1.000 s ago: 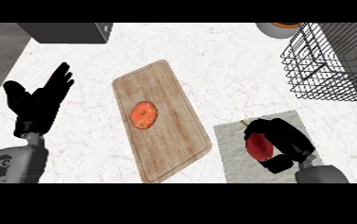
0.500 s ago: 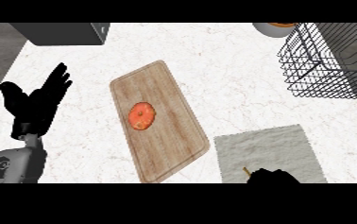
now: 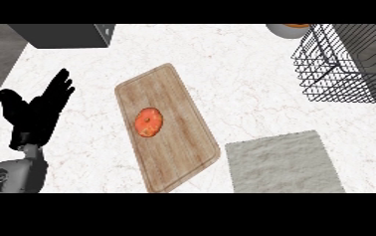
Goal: Pick the pear from the placemat and place it in the basket
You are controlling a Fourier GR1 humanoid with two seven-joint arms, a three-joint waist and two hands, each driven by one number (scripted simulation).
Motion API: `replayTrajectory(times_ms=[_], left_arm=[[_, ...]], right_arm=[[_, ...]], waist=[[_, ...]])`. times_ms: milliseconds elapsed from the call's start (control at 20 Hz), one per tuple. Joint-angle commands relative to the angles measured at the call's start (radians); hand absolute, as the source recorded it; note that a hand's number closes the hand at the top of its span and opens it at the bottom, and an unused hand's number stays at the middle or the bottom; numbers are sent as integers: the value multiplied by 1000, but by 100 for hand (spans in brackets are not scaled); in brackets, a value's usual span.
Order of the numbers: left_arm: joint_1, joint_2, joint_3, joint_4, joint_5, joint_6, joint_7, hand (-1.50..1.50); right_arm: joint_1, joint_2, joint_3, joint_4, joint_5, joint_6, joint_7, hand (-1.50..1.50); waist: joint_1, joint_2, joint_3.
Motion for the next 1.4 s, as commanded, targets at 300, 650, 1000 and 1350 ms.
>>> replayTrajectory(times_ms=[300,650,1000,1350], left_arm=[[-43,1,16,70,-7,-4,-47,0],[-35,18,21,35,0,-11,7,0],[-53,-12,-6,28,-13,-1,0,0],[-18,-34,-29,10,-26,-4,-26,0]], right_arm=[[228,-6,-127,-479,-298,23,9,150],[127,45,-229,-634,-343,74,241,150],[-258,90,-353,-558,-390,104,530,150],[-714,39,-524,-421,-417,129,848,150]], waist=[[-4,3,-1],[10,5,-2],[31,9,-2],[40,7,-3]])
